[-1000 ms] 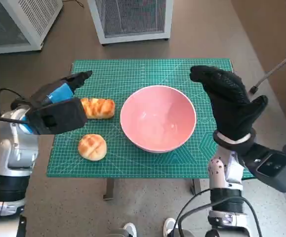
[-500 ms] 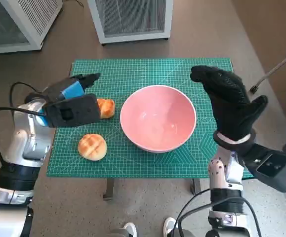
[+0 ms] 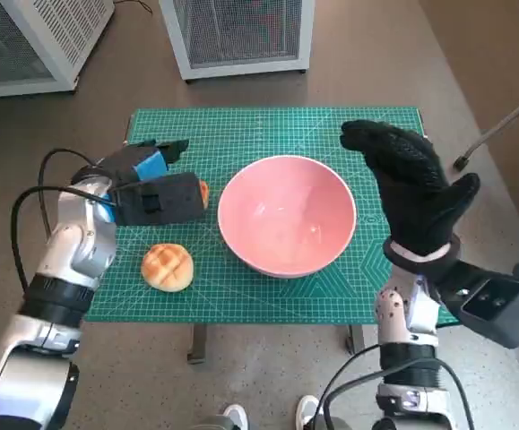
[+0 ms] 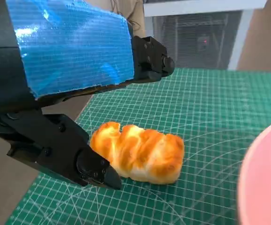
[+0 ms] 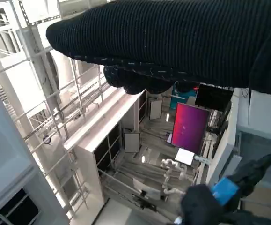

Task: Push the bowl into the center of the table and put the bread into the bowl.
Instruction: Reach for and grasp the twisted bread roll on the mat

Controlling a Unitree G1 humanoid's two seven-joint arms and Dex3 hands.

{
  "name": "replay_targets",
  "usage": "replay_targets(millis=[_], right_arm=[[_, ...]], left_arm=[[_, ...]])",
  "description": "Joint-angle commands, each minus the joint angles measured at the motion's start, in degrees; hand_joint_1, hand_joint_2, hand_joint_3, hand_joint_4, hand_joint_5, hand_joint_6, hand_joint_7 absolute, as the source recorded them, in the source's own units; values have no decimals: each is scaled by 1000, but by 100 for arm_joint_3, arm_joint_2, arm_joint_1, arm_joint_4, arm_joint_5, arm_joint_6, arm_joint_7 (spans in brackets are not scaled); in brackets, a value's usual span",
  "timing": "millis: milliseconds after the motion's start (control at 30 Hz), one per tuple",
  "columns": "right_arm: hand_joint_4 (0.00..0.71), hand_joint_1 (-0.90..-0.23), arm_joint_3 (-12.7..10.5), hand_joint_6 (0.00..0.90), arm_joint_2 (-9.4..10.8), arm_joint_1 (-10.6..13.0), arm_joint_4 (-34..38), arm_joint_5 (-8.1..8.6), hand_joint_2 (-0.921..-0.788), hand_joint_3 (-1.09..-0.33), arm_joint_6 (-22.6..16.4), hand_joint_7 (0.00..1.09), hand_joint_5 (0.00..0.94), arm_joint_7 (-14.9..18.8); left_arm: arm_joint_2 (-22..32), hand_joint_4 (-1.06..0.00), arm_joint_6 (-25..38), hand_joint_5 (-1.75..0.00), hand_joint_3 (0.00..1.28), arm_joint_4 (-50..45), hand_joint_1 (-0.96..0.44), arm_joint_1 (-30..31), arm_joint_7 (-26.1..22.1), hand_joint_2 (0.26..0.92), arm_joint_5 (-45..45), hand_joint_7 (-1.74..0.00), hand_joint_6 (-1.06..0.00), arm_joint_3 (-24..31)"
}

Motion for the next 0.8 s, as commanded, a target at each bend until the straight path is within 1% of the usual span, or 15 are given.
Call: replay_targets(millis=[33, 233, 433, 500, 533, 567, 600, 633, 667, 700, 800], right_arm=[[269, -428, 38, 154, 22, 129, 93, -94, -921, -395, -19, 482, 3, -59], [267, -429, 64, 140, 22, 141, 99, -121, -921, -401, -32, 493, 2, -72], [265, -431, 142, 92, 45, 162, 93, -182, -921, -410, -54, 576, 0, -105], [262, -431, 180, 60, 52, 182, 65, -216, -918, -422, -54, 632, 2, -122], [261, -430, 194, 55, 54, 194, 49, -231, -918, -425, -51, 641, 2, -128], [259, -427, 209, 42, 51, 211, 18, -244, -913, -437, -39, 664, 2, -136], [258, -426, 220, 36, 49, 222, -4, -253, -912, -442, -31, 673, 2, -143], [257, -425, 231, 24, 40, 238, -38, -255, -903, -461, -10, 695, 1, -148], [256, -428, 241, 15, 34, 250, -62, -257, -898, -473, 5, 709, 1, -153], [256, -430, 248, 12, 21, 263, -89, -254, -896, -477, 23, 715, 1, -156], [255, -437, 257, 3, -11, 284, -142, -237, -892, -486, 68, 730, 0, -160]], left_arm=[[-212, -85, -142, -4, 9, 652, -100, -302, 193, 720, 112, -20, -222, -202], [-450, -100, -311, -9, 8, 1455, -103, -562, 365, 721, 108, -16, -224, -387], [-633, -140, -460, -19, 10, 2082, -88, -731, 451, 726, 39, -20, -242, -449], [-705, -152, -493, -19, 11, 2302, -67, -786, 485, 730, 31, -26, -259, -472], [-740, -155, -504, -19, 12, 2402, -60, -814, 499, 733, 32, -29, -268, -487], [-780, -160, -515, -18, 14, 2522, -48, -843, 515, 737, 41, -34, -281, -511], [-809, -166, -528, -20, 15, 2614, -42, -867, 531, 739, 46, -38, -291, -529], [-836, -175, -544, -21, 16, 2713, -34, -885, 552, 742, 52, -44, -307, -547], [-856, -192, -560, -26, 18, 2792, -25, -903, 571, 746, 54, -55, -334, -562], [-882, -199, -561, -28, 19, 2876, -21, -920, 597, 748, 61, -58, -343, -581], [-933, -279, -587, -52, 25, 3046, 3, -954, 686, 760, 73, -82, -411, -623]])
